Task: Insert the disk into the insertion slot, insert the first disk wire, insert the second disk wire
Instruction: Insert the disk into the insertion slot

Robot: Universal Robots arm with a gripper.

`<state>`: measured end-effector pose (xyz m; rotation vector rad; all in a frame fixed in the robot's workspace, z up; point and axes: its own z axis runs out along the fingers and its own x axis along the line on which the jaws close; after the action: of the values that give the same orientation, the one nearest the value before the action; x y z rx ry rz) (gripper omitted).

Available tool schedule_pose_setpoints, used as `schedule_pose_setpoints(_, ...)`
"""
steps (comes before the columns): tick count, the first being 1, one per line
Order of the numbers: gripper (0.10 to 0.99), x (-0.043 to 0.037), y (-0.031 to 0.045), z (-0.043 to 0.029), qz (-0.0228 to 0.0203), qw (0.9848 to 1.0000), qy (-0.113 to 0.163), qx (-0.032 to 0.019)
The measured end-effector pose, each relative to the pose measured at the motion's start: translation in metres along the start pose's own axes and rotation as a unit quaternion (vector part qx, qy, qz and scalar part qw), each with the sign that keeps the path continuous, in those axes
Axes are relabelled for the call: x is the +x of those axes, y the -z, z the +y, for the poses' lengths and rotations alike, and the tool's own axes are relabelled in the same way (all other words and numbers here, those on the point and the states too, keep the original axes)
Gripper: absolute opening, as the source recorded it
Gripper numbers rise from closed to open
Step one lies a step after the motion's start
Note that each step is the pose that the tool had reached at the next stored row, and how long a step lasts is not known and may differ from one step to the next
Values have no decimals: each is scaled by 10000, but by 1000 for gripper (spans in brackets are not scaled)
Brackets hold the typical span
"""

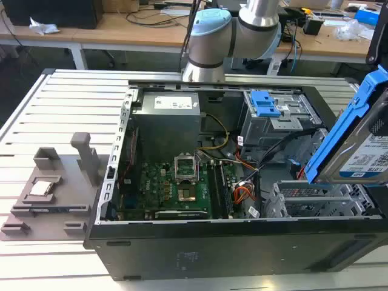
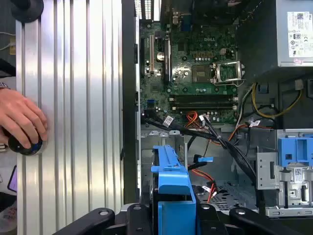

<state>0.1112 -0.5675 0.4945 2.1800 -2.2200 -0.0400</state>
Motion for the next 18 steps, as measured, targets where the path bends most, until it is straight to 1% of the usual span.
schedule_pose_setpoints(3, 365, 1, -5, 51, 0, 10000, 0, 0)
schedule_pose_setpoints(5, 365, 1, -6, 69, 0, 10000, 0, 0)
schedule_pose_setpoints(8, 365, 1, -13, 84, 0, 10000, 1, 0)
schedule_pose_setpoints(14, 365, -7, -33, 90, 2, 10000, 0, 0)
schedule_pose_setpoints(15, 365, -18, -36, 90, 1, 10000, 0, 0)
schedule_pose_setpoints(16, 365, -126, -36, 92, 8, 10000, 0, 0)
schedule_pose_setpoints(17, 365, -174, -37, 93, 7, 10000, 0, 0)
schedule_pose_setpoints(18, 365, -181, -37, 94, 7, 10000, 0, 0)
